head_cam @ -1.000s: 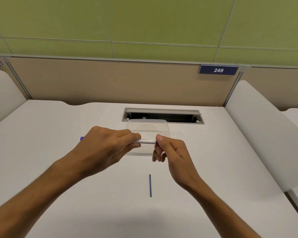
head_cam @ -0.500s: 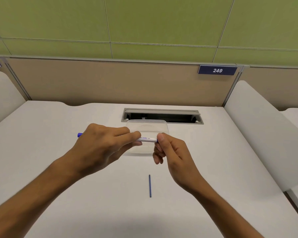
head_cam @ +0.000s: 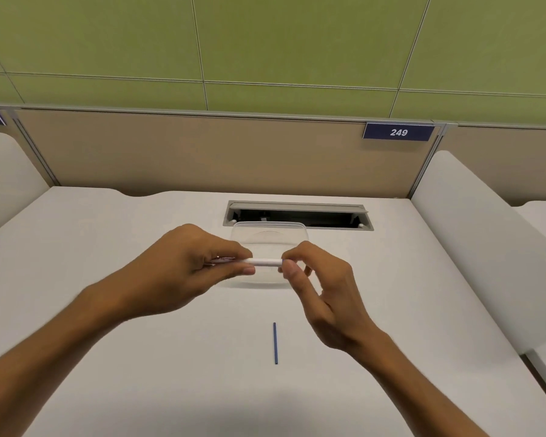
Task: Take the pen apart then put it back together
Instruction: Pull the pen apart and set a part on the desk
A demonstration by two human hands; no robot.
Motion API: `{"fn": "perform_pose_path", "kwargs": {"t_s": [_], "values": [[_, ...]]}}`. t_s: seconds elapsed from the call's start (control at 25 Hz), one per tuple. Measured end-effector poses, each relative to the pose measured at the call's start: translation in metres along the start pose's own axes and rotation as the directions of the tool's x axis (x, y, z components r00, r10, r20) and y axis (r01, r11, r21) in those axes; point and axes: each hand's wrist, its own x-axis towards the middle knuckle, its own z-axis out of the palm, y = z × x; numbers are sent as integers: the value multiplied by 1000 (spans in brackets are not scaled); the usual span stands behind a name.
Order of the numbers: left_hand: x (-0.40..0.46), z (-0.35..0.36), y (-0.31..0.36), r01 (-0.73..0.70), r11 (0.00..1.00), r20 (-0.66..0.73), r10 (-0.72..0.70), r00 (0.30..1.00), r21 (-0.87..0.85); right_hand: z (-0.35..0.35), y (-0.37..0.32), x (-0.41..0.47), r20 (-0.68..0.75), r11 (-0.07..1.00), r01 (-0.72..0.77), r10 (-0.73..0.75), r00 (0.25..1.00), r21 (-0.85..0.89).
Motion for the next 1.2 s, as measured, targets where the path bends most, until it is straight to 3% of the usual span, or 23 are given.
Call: {"fn": "perform_pose_path", "kwargs": {"t_s": [0.12,0.2,0.28,0.4,0.48,0.56,0.64,0.72,0.8,0.88,0.96,1.08,1.2], "values": [[-2,4,1,-98,932,-50,123,991,348,6,-8,1,59,918,-277,272,961,284],[-2,5,3,-134,910,-33,160,987,393,8,-8,1,86,869,-334,326,942,365],[-1,4,3,-132,918,-33,156,987,374,9,-7,1,75,888,-317,310,948,334],[1,4,4,-77,963,-46,92,995,260,10,-6,0,-39,970,-164,174,984,177],[3,2,5,-5,998,11,4,1000,56,9,-3,1,-93,1000,1,2,996,27],[4,-1,4,103,972,130,-77,989,-211,5,2,3,-89,975,187,-199,976,-123],[4,-3,5,179,930,220,-111,969,-322,3,6,4,-59,931,297,-316,947,-214],[3,-1,6,169,949,196,-119,973,-265,2,5,3,-54,959,231,-242,969,-165],[1,2,4,128,986,106,-116,988,-109,3,0,2,-46,999,26,-27,999,-23],[-2,5,3,70,993,15,-72,997,93,6,-7,2,24,968,-192,191,981,159],[-2,7,4,24,965,-35,-15,999,260,9,-12,3,85,894,-312,301,950,320],[-1,8,6,-25,951,-49,42,998,307,11,-13,3,102,852,-356,344,933,385],[-1,7,2,-58,977,-49,69,996,206,9,-13,2,70,926,-269,259,963,267]]}}
